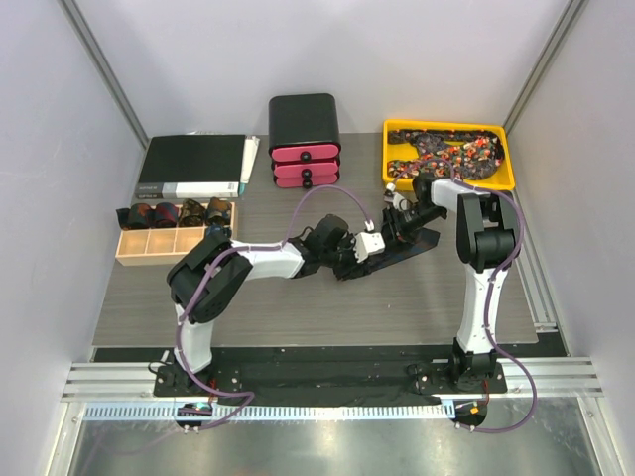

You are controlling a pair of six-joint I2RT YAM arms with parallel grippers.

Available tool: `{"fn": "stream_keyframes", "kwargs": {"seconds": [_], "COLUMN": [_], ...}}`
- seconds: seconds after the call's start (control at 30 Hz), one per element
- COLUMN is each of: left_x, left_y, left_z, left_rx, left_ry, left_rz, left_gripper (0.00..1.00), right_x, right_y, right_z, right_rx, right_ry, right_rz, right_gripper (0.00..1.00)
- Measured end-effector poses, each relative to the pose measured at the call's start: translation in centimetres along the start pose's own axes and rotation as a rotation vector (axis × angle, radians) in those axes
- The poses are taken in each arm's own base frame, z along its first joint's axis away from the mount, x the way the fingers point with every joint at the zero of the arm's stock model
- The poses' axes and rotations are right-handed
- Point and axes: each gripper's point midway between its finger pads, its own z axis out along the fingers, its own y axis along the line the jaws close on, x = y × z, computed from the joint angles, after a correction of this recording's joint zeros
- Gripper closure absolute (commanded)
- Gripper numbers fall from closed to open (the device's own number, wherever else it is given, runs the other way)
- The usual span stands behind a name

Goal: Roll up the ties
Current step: Roll the tie at the center of the board.

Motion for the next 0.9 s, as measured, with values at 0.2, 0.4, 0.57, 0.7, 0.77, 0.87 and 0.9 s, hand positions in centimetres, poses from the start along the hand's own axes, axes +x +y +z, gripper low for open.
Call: {"fn": "stream_keyframes", "kwargs": {"seconds": [0.2, 0.4, 0.57, 0.7, 0.77, 0.87, 0.9], "left_x": [0.5, 1.1, 1.4, 1.5, 1.5, 1.5, 1.5], "left_y": [0.5, 0.1, 0.0, -0.1, -0.1, -0.1, -0.1], "left_z": [-0.7, -1.9, -2.1, -1.9, -1.7, -1.6, -1.5], "left_rx": [-0.016, -0.039, -0.034, -0.026, -0.029, -0.041, -0.047], "left_ry": [-0.009, -0.017, -0.002, 0.032, 0.047, 0.064, 0.070], "left_rz": [-0.072, -0.138, -0.121, -0.086, -0.073, -0.049, -0.042], "left_gripper": [1.00, 1.00, 1.00, 1.00, 1.00, 0.99, 0.98], "right_x": [1.0, 2.2, 2.4, 2.4, 2.3, 2.1, 2.1], "right_y": [-1.0, -0.6, -0.5, -0.1, 0.2, 0.8, 1.1], "right_z": [0.7, 1.2, 1.4, 1.4, 1.3, 1.1, 1.1], "right_rx": [0.019, 0.015, 0.018, -0.001, -0.022, -0.056, -0.069], "right_ry": [0.026, 0.062, 0.074, 0.071, 0.067, 0.057, 0.051], "right_rz": [0.038, 0.083, 0.089, 0.092, 0.097, 0.112, 0.115], "right_gripper": [0.72, 0.73, 0.72, 0.62, 0.57, 0.51, 0.50]}}
